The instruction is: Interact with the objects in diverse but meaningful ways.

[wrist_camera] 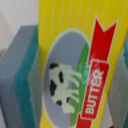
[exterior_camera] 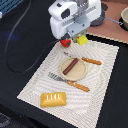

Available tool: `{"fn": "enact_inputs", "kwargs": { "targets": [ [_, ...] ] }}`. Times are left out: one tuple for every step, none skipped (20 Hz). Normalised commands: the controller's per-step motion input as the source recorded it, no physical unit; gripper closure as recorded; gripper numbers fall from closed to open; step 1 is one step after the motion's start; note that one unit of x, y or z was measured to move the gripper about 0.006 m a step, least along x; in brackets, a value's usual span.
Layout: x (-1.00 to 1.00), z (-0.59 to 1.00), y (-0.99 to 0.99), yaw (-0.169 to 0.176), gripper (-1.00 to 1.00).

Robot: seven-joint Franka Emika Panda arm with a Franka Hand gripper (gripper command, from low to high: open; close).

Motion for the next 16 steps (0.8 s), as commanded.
{"fn": "enact_inputs", "kwargs": {
  "targets": [
    [1.00,0.01,0.44,0.000,1.00],
    [1.00,0.00,0.44,0.000,1.00],
    [1.00,0.00,0.45,0.000,1.00],
    [0.95,0.00,0.42,0.000,1.00],
    [0.94,0.00,0.42,0.000,1.00],
    [0.87,-0.06,0.39,0.000,1.00],
    [0.81,-0.11,0.35,0.000,1.00],
    [0.79,-0.14,0.32,0.000,1.00],
    [0.69,-0.19,0.26,0.000,1.00],
    [0.68,-0.21,0.25,0.000,1.00],
    [0.53,-0.24,0.19,0.000,1.00],
    [0.49,-0.21,0.22,0.000,1.00],
    [0.50,-0.18,0.20,0.000,1.00],
    [0.59,-0.12,0.25,0.000,1.00],
    [0.58,-0.12,0.20,0.000,1.00],
    [0.48,-0.15,0.18,0.000,1.00]
  ]
}}
